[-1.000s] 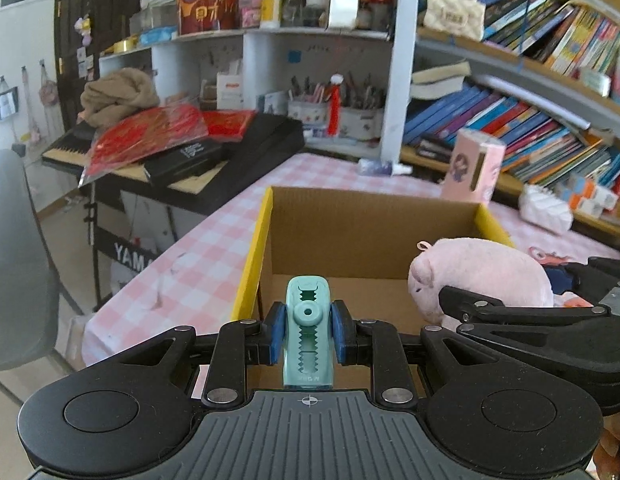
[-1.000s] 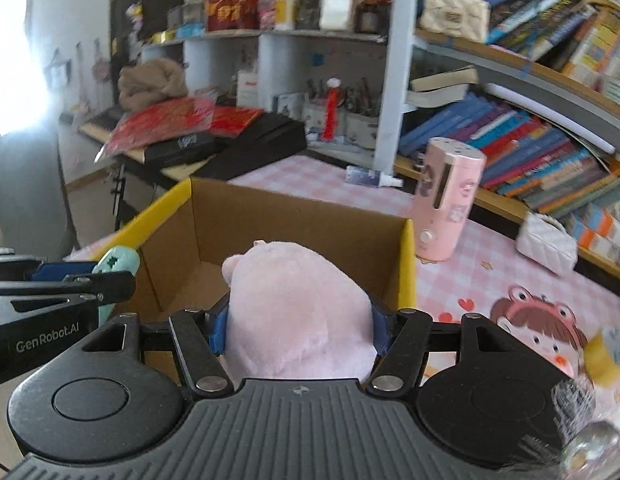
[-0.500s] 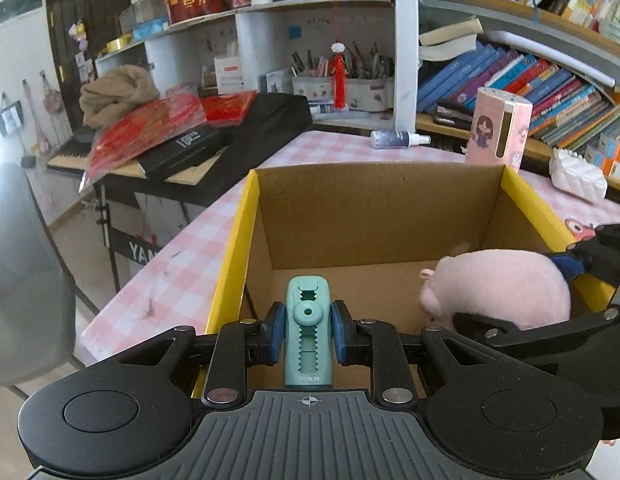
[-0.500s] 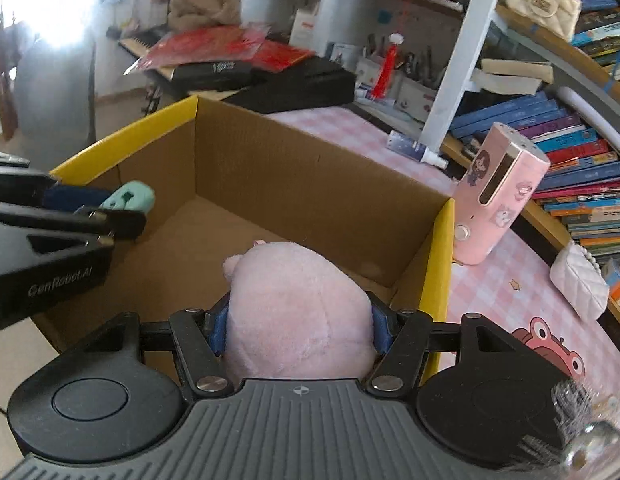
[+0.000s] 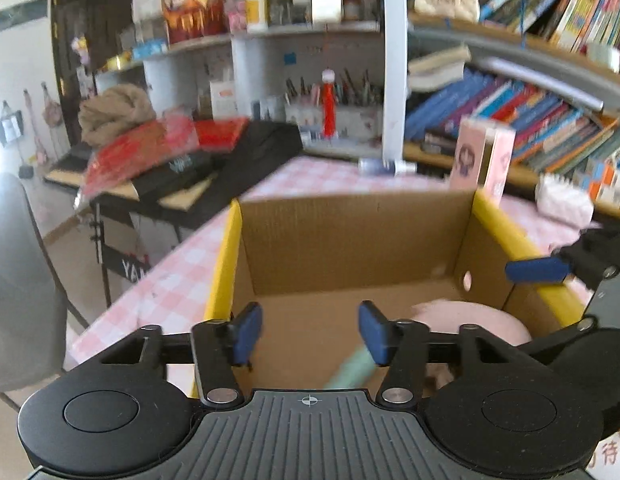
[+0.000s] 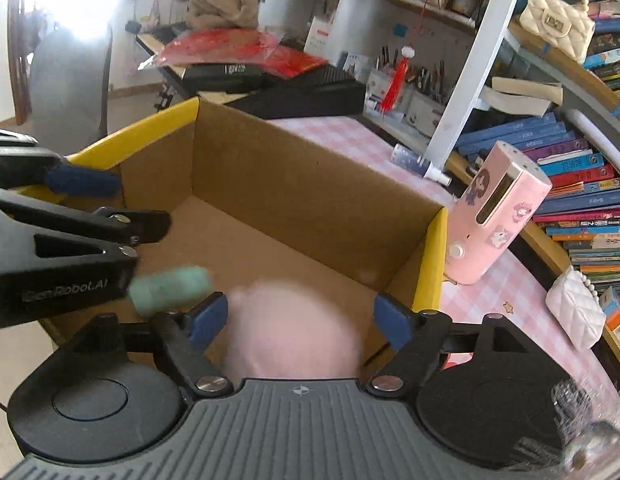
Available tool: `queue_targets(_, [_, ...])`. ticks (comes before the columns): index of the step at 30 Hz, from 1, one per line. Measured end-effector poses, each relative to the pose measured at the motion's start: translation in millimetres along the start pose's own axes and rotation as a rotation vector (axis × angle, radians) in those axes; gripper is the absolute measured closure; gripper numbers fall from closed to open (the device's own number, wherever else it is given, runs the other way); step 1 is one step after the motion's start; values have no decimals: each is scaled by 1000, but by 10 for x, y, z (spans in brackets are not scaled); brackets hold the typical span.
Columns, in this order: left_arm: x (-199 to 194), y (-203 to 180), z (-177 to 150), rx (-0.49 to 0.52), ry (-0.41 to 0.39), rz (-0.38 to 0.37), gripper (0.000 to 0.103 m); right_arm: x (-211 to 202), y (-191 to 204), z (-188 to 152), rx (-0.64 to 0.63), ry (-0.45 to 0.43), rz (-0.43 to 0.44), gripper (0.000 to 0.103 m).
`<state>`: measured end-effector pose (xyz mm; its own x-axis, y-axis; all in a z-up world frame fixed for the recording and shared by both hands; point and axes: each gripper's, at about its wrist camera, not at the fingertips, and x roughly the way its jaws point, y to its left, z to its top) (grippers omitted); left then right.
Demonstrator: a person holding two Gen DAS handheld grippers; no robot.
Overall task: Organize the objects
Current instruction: 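Lower both tools into the yellow box and open them to release the toys, then withdraw both open tools from the box toward the remaining toys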
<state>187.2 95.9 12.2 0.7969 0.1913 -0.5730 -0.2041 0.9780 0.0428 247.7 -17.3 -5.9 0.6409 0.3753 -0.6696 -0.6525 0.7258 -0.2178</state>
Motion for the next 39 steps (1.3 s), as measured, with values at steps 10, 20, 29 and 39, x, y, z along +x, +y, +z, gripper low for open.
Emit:
queue_targets(10, [-571, 115, 48, -50, -121, 3, 24, -585, -52, -21, 138, -116, -58, 21])
queue_targets(20, [-979, 177, -225, -42, -158, -4, 17, -1282, -115, -346, 329, -231, -228, 21])
queue_targets(29, [-1190, 221, -607, -32, -94, 8, 16, -1475, 307, -822, 383, -140, -317, 21])
queue_targets(39, [-1450, 233, -932, 18, -56, 6, 16, -1674, 655, -1108, 364, -74, -320, 21])
